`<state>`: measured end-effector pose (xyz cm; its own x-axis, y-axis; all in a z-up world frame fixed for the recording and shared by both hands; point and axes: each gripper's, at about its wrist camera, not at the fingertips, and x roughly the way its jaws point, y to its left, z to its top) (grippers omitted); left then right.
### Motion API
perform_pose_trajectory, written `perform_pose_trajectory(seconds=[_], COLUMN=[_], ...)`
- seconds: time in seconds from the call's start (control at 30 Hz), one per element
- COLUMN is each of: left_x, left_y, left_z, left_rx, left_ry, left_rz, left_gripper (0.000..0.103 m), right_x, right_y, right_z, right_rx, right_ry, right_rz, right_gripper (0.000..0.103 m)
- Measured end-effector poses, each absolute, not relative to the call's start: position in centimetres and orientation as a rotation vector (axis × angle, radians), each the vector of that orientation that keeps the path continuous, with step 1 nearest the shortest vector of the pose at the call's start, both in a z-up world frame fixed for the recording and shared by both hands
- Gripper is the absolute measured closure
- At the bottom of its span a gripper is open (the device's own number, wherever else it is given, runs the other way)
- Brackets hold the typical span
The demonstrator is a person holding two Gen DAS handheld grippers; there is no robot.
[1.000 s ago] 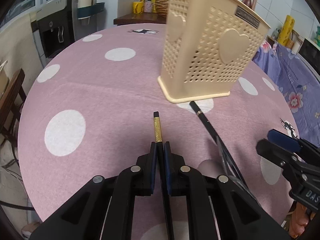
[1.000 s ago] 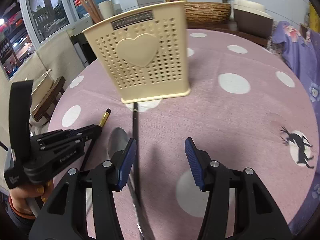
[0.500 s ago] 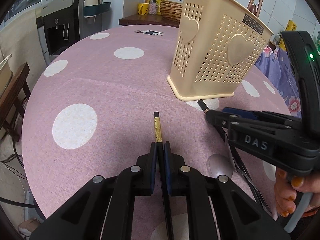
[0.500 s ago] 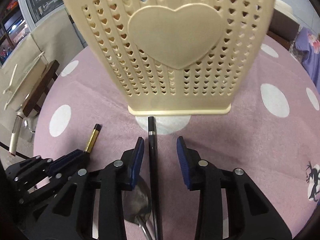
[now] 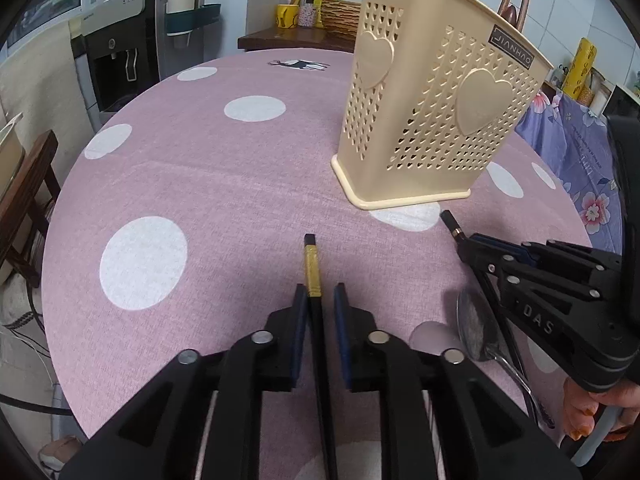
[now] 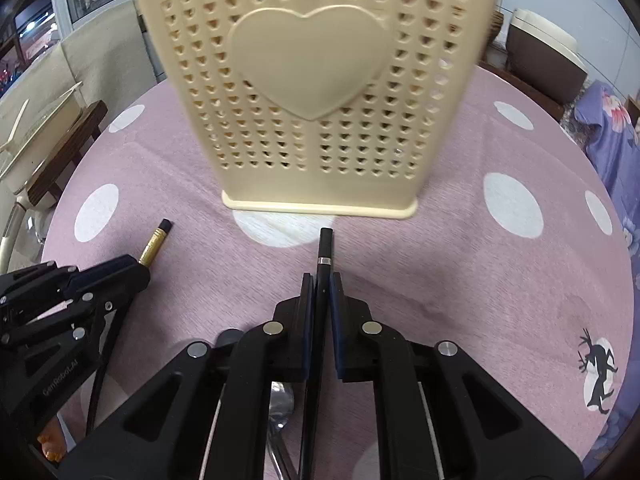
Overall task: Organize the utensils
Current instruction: 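Lift both black chopsticks upright and carry them over the holder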
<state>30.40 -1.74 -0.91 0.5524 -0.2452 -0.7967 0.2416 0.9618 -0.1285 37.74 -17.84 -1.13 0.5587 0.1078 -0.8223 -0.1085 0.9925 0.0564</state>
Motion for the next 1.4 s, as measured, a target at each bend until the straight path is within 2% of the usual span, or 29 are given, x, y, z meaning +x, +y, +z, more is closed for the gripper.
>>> perform_pose_trajectory(seconds=[0.03, 0.1, 0.17, 0.27, 0.33, 0.37, 0.87, 1.4], left_x=[30.5, 30.7, 30.8, 31.1, 31.4, 31.5, 31.4, 27.7], left_y=[-2.0, -2.7, -3.4, -3.8, -3.7, -3.4, -2.6, -0.1], left_z=[-0.9, -0.9, -1.0, -1.1, -1.2, -1.2, 0.2, 10.3], left_rx=[0.000, 0.033, 0.071, 0.095, 0.102, 0.095, 0.002, -0.130], left_ry=[0.942, 0.937, 0.926, 0.914, 0.907, 0.906, 0.879, 0.618], left_rz=[-0.289, -0.276, -0.256, -0.234, -0.208, -0.198, -0.209, -0.252], left_gripper=[0.075, 0.070, 0.070, 0.076, 0.092, 0.095, 0.095, 0.095], right_x=[37.7, 37.6, 37.6, 37.5, 37.6, 37.6, 36.2, 30.6], right_y=[-18.1, -18.8, -19.3, -20.2, -20.5, -20.8, -25.1, -27.9], right_z=[-1.1, -1.1, -1.1, -0.8, -0.7, -0.5, 2.4, 10.7], right_rx=[0.009, 0.029, 0.047, 0.082, 0.100, 0.112, 0.179, 0.198], right_ry=[0.969, 0.967, 0.964, 0.951, 0.942, 0.935, 0.822, 0.590], right_rz=[0.123, 0.115, 0.111, 0.102, 0.095, 0.090, -0.001, -0.004], right_gripper=[0.094, 0.094, 0.094, 0.094, 0.094, 0.094, 0.095, 0.095])
